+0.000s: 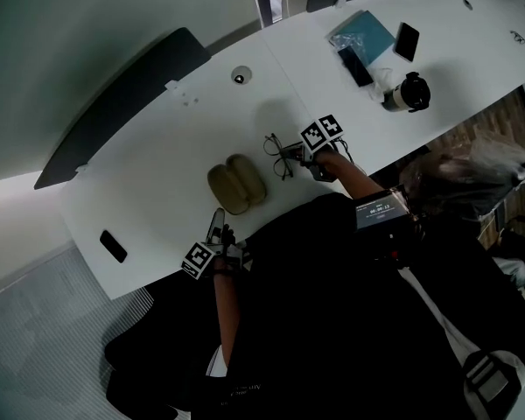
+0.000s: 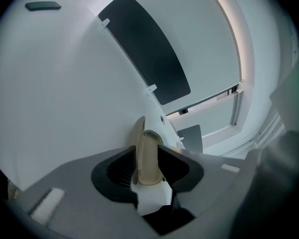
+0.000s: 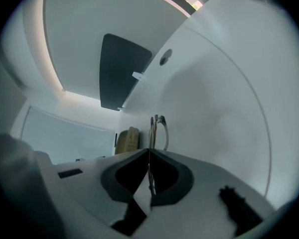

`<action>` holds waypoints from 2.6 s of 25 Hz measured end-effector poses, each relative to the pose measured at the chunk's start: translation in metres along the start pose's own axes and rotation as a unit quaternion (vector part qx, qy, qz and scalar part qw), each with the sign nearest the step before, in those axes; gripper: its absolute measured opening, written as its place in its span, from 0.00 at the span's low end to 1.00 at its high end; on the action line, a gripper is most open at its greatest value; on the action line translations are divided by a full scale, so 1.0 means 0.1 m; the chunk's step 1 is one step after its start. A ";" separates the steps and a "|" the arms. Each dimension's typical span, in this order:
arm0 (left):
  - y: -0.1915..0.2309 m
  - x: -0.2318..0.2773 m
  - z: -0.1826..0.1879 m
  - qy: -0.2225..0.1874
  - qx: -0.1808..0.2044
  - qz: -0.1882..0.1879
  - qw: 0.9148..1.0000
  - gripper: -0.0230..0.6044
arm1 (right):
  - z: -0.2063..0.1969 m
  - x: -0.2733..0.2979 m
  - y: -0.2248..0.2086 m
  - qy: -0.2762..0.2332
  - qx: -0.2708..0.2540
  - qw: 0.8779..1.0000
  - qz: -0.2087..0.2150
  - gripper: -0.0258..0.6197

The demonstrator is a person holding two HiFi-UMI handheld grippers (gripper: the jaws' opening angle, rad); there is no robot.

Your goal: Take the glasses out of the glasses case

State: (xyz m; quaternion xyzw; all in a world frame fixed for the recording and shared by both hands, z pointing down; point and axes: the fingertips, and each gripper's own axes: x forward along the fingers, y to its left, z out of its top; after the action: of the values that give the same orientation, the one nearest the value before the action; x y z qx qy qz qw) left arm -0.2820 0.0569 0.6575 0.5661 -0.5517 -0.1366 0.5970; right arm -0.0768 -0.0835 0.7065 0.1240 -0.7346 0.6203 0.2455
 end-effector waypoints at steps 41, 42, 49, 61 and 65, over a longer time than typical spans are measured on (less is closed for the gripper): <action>0.52 0.27 0.05 -0.004 -0.043 0.026 0.999 0.26 | 0.05 0.35 0.86 0.001 -0.415 0.907 -0.066 0.32; 0.52 0.28 0.06 -0.006 -0.048 0.022 0.999 0.26 | -0.07 0.45 0.85 0.026 -0.420 0.905 -0.059 0.31; 0.44 0.29 0.06 -0.013 -0.065 -0.002 0.998 0.26 | -0.37 0.68 0.84 0.086 -0.418 0.903 -0.040 0.31; 0.08 0.25 0.11 -0.017 -0.040 -0.045 0.998 0.21 | 0.26 0.12 0.50 -0.020 -0.368 0.912 -0.178 0.32; -0.07 0.22 0.16 -0.022 -0.013 -0.053 0.998 0.22 | 0.19 0.03 0.15 -0.010 -0.293 0.933 -0.208 0.32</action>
State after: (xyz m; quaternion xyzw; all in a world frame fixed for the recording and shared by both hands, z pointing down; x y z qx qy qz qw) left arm -0.2839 0.0287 0.6593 0.5835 -0.5324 -0.1878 0.5837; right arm -0.0910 -0.0988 0.6932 0.2030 -0.8436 0.3115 0.3874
